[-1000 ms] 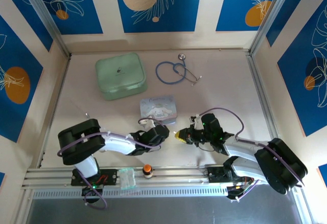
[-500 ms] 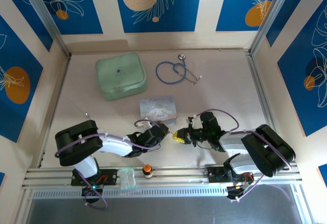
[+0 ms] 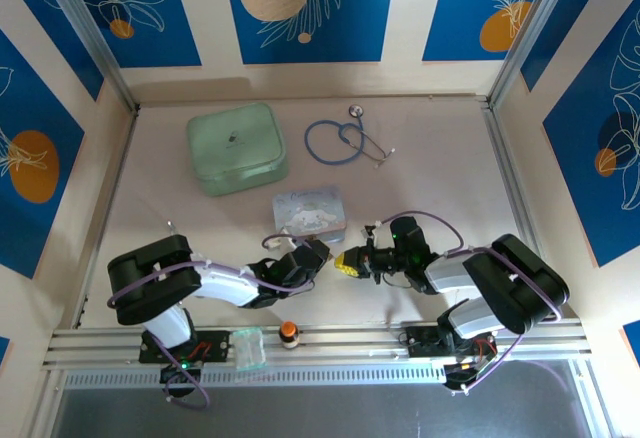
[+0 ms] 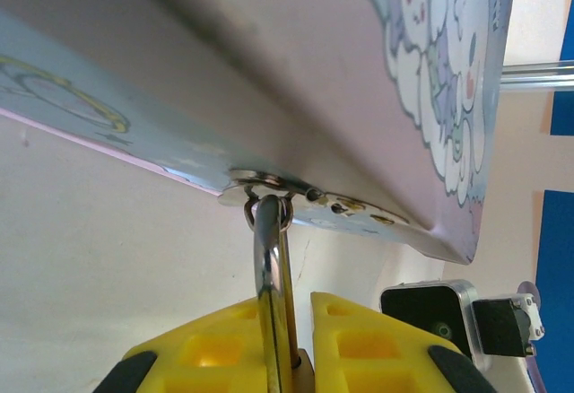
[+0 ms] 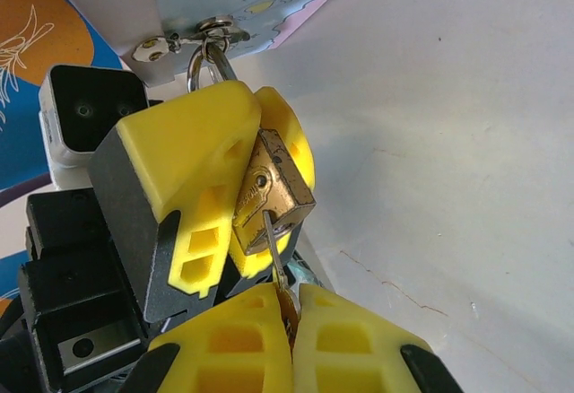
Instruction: Unlock the padlock with the key
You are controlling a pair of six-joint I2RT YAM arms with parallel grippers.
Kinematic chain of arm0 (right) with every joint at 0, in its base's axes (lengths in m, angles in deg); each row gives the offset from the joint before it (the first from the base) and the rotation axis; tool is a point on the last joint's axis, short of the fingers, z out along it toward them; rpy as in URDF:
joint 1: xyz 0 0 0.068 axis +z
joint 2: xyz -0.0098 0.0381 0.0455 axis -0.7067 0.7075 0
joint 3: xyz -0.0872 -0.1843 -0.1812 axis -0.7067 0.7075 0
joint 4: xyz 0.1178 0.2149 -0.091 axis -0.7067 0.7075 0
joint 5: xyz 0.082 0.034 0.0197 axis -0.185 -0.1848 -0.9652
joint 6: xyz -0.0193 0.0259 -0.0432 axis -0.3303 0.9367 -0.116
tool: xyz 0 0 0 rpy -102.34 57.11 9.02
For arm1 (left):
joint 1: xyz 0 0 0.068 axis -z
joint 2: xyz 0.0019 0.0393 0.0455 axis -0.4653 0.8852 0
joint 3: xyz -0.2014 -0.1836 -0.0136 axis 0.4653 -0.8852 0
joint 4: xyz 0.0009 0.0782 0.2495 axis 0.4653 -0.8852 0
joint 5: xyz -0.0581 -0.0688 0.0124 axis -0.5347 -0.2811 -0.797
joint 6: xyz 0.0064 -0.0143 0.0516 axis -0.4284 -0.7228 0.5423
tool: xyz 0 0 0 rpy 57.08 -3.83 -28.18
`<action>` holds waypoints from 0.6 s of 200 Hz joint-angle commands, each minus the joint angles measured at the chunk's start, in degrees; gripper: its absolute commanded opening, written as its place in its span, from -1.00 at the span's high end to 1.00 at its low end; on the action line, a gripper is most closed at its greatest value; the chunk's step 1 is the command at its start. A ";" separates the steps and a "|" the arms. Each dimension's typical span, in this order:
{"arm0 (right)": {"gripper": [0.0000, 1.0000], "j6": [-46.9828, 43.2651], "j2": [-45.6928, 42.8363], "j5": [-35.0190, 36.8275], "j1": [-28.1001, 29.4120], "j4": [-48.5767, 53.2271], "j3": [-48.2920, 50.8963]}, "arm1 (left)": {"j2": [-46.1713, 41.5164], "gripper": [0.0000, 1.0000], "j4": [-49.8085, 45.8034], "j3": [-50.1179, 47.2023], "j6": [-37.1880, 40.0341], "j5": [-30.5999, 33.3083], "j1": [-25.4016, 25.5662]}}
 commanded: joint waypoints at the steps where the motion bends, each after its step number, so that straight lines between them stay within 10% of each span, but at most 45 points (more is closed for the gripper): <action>1: 1.00 0.44 1.08 -1.20 0.56 -1.32 -0.08 | -0.68 0.96 3.47 -0.46 -3.51 -0.73 0.03; 120: 1.00 1.67 1.71 -0.70 1.36 -4.13 1.57 | 0.71 0.98 5.57 -0.27 -4.69 -0.56 -0.01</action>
